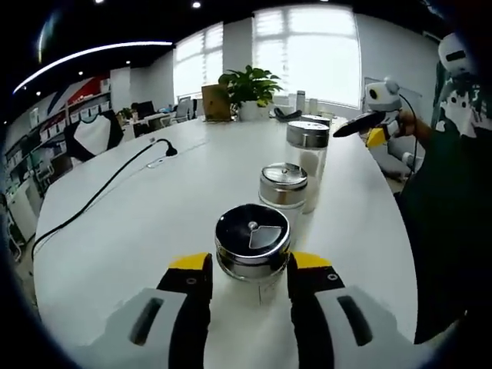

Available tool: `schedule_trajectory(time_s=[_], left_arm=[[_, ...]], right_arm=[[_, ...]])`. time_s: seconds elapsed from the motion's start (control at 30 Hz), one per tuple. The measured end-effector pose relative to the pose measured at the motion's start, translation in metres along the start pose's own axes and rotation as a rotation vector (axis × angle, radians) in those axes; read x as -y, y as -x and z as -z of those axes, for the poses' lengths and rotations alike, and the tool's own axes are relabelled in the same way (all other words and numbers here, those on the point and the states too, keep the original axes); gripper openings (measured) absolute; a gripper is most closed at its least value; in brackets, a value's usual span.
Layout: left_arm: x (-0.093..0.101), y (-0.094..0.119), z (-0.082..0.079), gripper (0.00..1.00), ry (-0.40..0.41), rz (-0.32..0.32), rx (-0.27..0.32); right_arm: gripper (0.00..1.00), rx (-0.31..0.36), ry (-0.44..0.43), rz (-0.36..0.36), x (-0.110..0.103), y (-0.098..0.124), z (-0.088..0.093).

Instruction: Rotate the seasoning bottle until the label or dispensing opening points toward the visible target arrow and the bottle remains upright within the marked orientation range

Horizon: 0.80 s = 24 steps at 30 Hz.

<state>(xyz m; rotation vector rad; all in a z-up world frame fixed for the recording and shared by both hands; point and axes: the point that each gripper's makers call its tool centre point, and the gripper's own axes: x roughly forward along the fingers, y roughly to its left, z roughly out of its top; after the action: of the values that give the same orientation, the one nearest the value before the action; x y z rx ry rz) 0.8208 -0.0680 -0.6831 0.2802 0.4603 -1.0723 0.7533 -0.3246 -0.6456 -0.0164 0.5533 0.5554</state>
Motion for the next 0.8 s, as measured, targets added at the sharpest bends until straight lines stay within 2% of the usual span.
schedule_trajectory(time_s=[0.6,0.8], left_arm=[[0.0009,0.0023,-0.0019,0.35,0.019,-0.02,0.02],[0.0007,0.0035,-0.0004,0.34,0.046,-0.052,0.028]], right_arm=[[0.78,-0.003,0.0,-0.006,-0.0017,-0.002,0.0003],[0.78,-0.008,-0.006,-0.002,0.0003,-0.0019,0.0022]])
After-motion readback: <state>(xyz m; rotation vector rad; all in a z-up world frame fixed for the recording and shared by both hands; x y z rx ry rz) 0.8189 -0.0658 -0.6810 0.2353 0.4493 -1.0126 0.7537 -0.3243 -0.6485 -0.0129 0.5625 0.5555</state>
